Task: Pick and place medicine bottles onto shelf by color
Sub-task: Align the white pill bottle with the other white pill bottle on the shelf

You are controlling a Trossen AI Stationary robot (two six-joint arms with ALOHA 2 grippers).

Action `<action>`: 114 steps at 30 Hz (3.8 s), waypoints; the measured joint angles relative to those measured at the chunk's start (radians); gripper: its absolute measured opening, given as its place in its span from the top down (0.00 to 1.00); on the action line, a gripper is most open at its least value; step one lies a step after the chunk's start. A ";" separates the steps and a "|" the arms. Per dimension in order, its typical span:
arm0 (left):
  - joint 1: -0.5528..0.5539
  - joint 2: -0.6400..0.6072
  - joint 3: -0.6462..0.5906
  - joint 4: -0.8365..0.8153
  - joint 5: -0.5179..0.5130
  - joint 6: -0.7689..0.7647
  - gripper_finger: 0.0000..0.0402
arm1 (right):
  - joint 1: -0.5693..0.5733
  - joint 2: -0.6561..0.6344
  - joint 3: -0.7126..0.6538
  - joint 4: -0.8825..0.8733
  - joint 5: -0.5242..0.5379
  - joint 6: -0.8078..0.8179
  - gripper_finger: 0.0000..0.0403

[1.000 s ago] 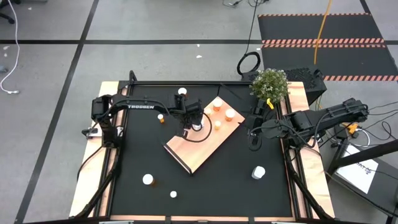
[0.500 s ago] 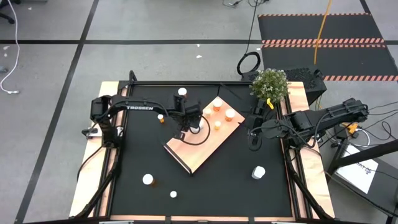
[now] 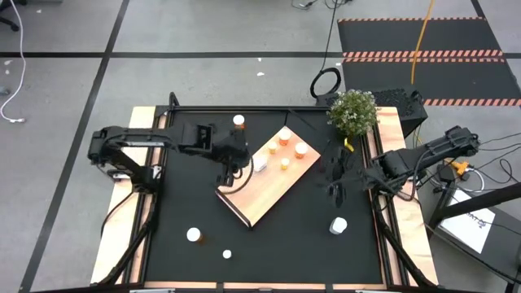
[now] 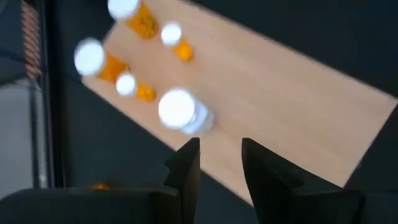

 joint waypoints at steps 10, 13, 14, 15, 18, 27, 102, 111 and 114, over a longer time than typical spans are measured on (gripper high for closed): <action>-0.130 0.001 -0.024 0.147 -0.156 -0.080 0.70 | 0.235 0.072 0.000 -0.104 -0.135 0.542 0.47; -0.159 0.006 -0.025 0.175 -0.158 -0.086 0.70 | 0.293 0.120 0.000 -0.155 -0.172 0.727 0.47; -0.168 0.004 -0.025 0.190 -0.158 -0.087 0.70 | 0.310 0.136 0.000 -0.169 -0.182 0.781 0.47; -0.177 0.003 -0.025 0.201 -0.159 -0.087 0.70 | 0.327 0.151 0.000 -0.184 -0.186 0.827 0.47; -0.201 0.003 -0.025 0.221 -0.159 -0.090 0.70 | 0.370 0.189 0.000 -0.200 -0.205 0.917 0.47; -0.256 0.003 -0.025 0.225 -0.160 -0.152 0.70 | 0.466 0.238 0.026 -0.218 -0.156 1.028 0.47; -0.263 -0.074 -0.080 0.001 -0.283 -0.250 0.70 | 0.133 0.319 -0.096 0.465 0.115 0.466 0.45; -0.262 -0.098 -0.098 -0.084 -0.385 -0.330 0.70 | 0.006 0.348 0.102 0.416 0.162 0.360 0.45; -0.249 -0.124 -0.158 -0.064 -0.417 -0.317 0.70 | -0.027 0.372 0.126 0.411 0.160 0.351 0.45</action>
